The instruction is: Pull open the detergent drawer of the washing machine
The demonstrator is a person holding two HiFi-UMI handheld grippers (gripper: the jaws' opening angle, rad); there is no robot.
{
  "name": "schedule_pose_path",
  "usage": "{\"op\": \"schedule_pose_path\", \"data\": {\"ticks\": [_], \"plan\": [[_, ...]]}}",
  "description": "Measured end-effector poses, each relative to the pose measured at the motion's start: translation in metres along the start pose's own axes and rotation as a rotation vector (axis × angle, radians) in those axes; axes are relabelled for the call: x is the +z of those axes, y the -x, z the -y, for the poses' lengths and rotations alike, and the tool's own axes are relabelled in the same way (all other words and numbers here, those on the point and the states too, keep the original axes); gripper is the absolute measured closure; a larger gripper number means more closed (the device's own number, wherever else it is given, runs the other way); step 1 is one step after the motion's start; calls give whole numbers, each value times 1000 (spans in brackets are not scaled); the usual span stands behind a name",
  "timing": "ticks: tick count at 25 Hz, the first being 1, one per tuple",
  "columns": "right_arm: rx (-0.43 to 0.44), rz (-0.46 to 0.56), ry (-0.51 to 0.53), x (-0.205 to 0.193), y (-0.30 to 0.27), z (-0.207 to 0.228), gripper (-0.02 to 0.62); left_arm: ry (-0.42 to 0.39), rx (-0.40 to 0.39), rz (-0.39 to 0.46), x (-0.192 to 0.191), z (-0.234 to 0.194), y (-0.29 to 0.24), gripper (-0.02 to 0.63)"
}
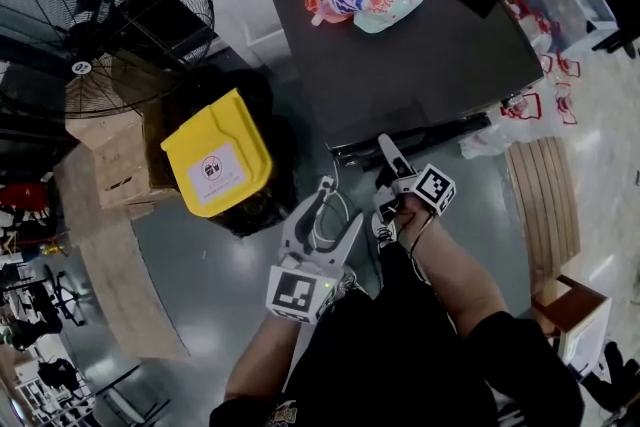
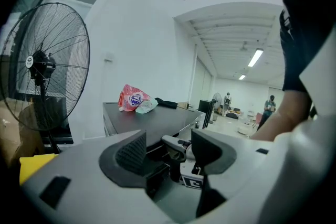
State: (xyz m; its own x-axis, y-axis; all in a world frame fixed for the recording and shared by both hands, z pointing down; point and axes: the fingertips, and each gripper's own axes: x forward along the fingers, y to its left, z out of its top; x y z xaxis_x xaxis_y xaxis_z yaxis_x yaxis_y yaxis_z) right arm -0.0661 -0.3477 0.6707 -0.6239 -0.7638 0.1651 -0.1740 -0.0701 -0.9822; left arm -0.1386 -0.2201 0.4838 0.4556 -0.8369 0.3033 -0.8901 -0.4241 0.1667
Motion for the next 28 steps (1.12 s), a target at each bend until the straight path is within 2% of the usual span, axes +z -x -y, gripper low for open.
{"op": "schedule_pose_path", "data": {"ticks": [3,7,14,18,28], "plan": [[35,0,3,-3,5,-1,127,0,5,16,-2,0,3,359],[-19,-3,9,-8,19,6,127,4,-6,-6,-3,6,8,359],[-14,19,-2,-11,43,9,127,-4,-39,-3,-7,24,17,359],[2,31,-10,-14,60,10,127,-41,-49,32,-14,30,26,360],[4,52,-20,-29,116,22,127,-42,-92,-11,-21,63,55,360]]}}
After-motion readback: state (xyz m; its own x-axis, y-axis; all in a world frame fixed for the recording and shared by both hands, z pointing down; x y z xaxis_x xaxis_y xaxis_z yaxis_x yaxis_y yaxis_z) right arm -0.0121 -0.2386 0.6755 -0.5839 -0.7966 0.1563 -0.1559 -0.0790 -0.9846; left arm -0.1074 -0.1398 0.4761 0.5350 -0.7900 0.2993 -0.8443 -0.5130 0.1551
